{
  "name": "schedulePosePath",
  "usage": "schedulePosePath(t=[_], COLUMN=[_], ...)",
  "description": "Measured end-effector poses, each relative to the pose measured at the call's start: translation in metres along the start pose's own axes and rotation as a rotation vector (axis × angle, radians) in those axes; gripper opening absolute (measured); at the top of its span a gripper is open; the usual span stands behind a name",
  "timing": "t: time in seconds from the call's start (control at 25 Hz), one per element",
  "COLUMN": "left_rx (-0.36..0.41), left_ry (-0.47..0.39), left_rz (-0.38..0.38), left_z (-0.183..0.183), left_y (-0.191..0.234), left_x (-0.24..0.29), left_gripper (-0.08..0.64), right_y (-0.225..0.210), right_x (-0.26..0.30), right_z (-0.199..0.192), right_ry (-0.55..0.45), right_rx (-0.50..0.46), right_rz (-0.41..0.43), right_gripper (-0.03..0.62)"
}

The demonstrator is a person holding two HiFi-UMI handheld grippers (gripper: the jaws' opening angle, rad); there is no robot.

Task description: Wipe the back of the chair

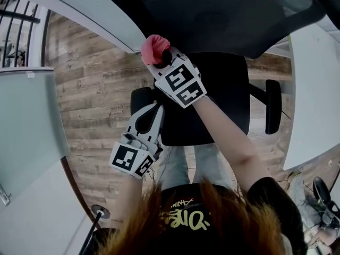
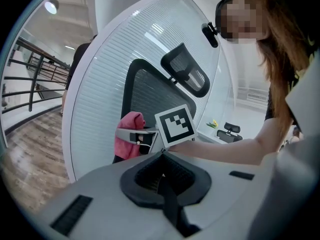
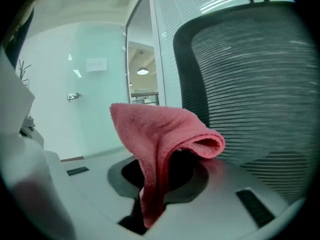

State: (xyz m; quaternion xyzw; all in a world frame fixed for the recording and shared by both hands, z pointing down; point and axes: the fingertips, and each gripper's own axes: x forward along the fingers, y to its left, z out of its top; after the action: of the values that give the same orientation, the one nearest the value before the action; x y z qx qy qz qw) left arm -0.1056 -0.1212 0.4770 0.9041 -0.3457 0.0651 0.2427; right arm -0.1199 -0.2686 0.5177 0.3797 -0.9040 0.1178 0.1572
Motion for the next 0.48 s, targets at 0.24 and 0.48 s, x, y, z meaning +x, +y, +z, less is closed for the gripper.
schedulePosePath(t=[0.24, 0.48], left_rx=[0.007, 0.026], left_ry=[0.009, 0.009], left_rz=[-0.031, -0.07], left_z=[0.002, 0.008], left_y=[-0.011, -0.028], left_x=[0.013, 0.033], left_gripper=[-0.008, -0.008], right_y=[-0.037, -0.085], right_x=[-0.048, -0.113], right_z=[-0.008, -0.037], right_ry=[-0.059, -0.046], right_rx=[0.081, 0.138], right_rz=[-0.117, -0.273], right_gripper=[0.064, 0.064])
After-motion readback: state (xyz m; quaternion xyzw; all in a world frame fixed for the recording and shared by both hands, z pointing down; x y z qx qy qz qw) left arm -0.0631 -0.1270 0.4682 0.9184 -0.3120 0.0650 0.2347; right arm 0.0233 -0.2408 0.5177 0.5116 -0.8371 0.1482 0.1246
